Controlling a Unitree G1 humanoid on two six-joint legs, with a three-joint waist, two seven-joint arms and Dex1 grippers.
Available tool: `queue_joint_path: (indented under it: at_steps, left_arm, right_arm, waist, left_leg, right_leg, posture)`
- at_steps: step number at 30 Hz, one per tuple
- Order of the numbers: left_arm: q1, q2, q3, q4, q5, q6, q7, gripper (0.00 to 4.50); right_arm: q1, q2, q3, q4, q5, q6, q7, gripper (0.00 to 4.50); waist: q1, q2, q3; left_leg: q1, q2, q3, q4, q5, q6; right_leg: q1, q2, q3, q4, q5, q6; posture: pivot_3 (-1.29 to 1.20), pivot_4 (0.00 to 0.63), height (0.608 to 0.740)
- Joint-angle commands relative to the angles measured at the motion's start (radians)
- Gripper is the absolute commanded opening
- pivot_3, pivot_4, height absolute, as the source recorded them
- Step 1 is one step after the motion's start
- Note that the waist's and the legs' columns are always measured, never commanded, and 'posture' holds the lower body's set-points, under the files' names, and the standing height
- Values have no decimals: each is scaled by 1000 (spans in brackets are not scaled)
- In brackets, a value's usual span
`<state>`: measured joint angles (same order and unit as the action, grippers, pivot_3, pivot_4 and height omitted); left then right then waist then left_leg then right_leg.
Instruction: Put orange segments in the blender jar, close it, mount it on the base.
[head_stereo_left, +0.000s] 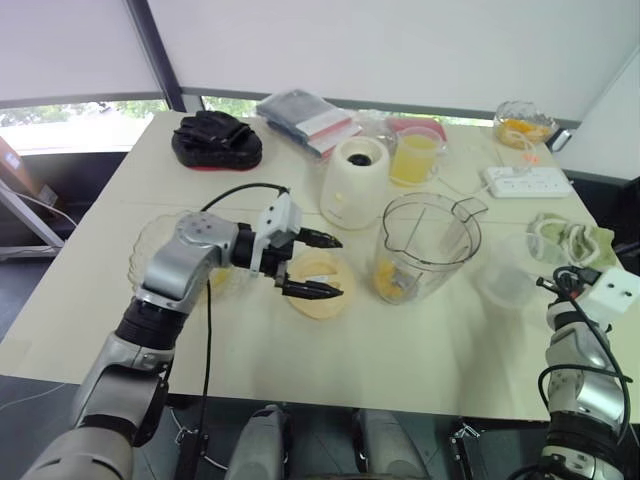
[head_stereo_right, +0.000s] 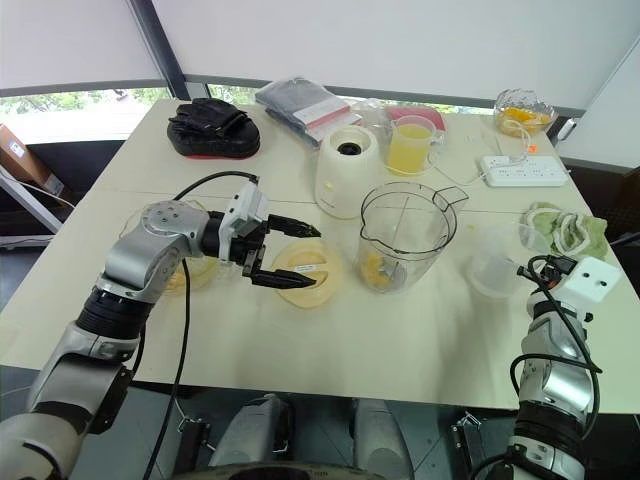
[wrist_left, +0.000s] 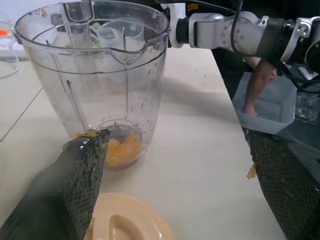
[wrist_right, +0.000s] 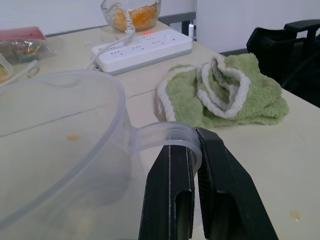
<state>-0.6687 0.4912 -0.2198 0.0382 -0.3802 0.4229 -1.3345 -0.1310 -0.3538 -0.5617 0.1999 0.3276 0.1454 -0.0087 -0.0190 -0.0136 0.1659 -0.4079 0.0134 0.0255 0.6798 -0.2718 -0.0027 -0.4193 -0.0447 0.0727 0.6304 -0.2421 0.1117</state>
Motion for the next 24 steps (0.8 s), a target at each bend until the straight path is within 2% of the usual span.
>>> queue_joint_path:
  at_steps: [1, 12, 18, 24]
  left_arm:
    - [-21, 3, 3, -5, 3, -23, -2, 4500]
    - [-44, -22, 9, 28, -13, -9, 7, 4500]
    - [-51, -50, 23, 55, -19, -3, 32, 4500]
    - [-57, -82, 24, 75, -17, -14, 48, 4500]
  right_arm:
    - [17, -7, -18, -45, 1, -7, -9, 25]
    - [42, -27, -80, -399, 81, 136, -95, 25]
    - [7, -98, -126, -606, 123, 291, -145, 25]
    - [-100, -238, -134, -741, 165, 465, -153, 25]
  waist:
    - [-1, 0, 0]
    - [-1, 3, 2]
    - [-2, 4, 2]
    - [-1, 4, 2]
  left_leg:
    - [0, 0, 0, 0, 0, 0]
    - [0, 0, 0, 0, 0, 0]
    - [-1, 0, 0, -1, 0, 0]
    - [-1, 0, 1, -1, 0, 0]
  right_leg:
    - [0, 0, 0, 0, 0, 0]
    - [-1, 0, 1, 0, 0, 0]
    - [-2, 0, 1, 0, 0, 0]
    - [-3, 0, 1, 0, 0, 0]
  posture:
    - [0, 150, 740]
    - [0, 150, 740]
    - [0, 150, 740]
    - [0, 150, 740]
